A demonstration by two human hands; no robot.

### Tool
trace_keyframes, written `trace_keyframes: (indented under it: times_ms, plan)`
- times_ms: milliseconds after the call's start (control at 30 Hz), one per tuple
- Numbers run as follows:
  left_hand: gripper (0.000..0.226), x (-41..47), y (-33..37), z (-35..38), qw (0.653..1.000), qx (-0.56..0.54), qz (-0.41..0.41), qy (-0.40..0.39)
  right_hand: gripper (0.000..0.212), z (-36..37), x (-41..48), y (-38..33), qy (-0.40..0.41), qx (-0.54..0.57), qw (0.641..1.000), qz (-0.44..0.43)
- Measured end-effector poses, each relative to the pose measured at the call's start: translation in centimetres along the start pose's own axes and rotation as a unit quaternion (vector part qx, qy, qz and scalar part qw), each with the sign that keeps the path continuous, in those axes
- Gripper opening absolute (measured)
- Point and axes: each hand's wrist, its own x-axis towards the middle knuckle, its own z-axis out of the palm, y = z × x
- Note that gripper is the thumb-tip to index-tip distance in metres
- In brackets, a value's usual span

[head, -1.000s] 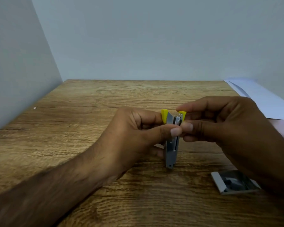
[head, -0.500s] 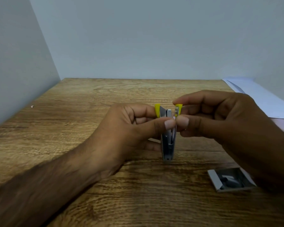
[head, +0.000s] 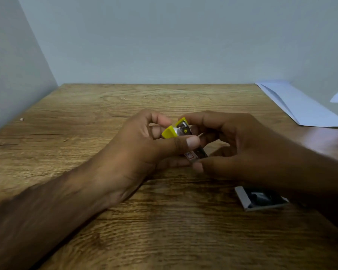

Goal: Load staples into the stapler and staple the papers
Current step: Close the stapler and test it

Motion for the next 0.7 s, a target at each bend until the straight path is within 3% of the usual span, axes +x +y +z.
trace_keyframes:
  times_ms: [100,200,433,500,700]
  plan:
    - [0.068,0.3,0.5,-0.7,0.982,0.187,0.021,0.014,0.064,0.1,0.2,0.2,0.0,-0.056,0.998,-0.003]
    - [0.06,0.2,1.3,-1.6,0.909,0.405,0.098,0.011,0.068,-0.2,0.5,0.6,0.006,-0.045,0.999,0.007]
    - [0.051,-0.4,1.9,-2.8,0.759,0.627,0.163,-0.062,0.067,-0.3,0.4,0.9,-0.023,-0.044,0.999,0.021]
    - [0.049,-0.3,1.9,-3.1,0.742,0.642,0.17,-0.083,0.065,-0.1,0.4,0.9,-0.028,-0.043,0.999,0.017]
    - [0.059,0.3,1.5,-4.8,0.743,0.649,0.125,-0.104,0.04,-3.0,-1.1,-0.3,0.016,-0.079,0.997,-0.013]
